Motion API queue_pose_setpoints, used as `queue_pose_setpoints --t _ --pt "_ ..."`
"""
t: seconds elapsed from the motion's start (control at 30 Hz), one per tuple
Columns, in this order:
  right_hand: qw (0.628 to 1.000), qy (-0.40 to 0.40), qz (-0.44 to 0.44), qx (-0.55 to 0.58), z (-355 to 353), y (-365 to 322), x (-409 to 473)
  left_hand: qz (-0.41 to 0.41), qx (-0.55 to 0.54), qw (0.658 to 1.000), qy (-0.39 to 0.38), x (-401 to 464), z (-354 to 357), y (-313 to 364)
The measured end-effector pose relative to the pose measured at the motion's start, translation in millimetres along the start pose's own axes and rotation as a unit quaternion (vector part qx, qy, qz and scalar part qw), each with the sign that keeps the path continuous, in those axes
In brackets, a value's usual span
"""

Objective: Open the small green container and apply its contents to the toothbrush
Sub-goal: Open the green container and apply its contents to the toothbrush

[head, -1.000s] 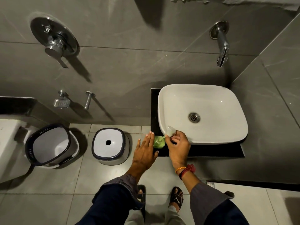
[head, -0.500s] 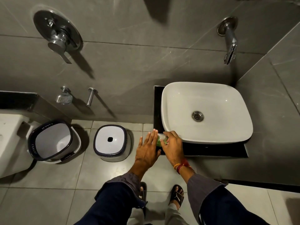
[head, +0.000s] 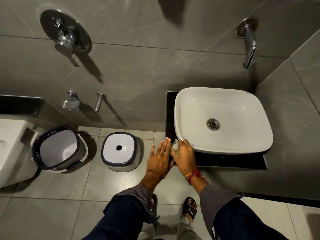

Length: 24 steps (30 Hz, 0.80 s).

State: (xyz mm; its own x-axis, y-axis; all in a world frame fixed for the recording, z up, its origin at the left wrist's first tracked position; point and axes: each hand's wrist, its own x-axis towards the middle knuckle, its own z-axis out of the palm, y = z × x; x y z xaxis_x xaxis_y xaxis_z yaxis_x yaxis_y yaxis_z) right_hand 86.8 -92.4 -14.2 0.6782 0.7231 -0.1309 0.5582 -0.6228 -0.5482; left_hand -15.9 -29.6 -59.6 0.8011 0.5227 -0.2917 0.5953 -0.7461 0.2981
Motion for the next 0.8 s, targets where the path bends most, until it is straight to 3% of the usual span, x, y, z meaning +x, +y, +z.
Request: queue_pose_setpoints --t 0.23,0.43,0.57,0.8 --pt "0.999 -0.036 -0.036 -0.002 -4 7 9 -0.01 0.001 1.0 0.007 -5 4 5" --pt "0.997 -0.009 0.027 -0.074 0 -4 6 -0.026 0.019 0.999 -0.013 -4 3 11" --pt "0.999 0.031 0.04 -0.008 3 -2 -5 -0.027 0.027 0.999 -0.008 -5 4 12" --pt "0.998 0.025 0.036 0.055 3 5 -5 -0.026 0.021 0.999 -0.009 -2 4 12"
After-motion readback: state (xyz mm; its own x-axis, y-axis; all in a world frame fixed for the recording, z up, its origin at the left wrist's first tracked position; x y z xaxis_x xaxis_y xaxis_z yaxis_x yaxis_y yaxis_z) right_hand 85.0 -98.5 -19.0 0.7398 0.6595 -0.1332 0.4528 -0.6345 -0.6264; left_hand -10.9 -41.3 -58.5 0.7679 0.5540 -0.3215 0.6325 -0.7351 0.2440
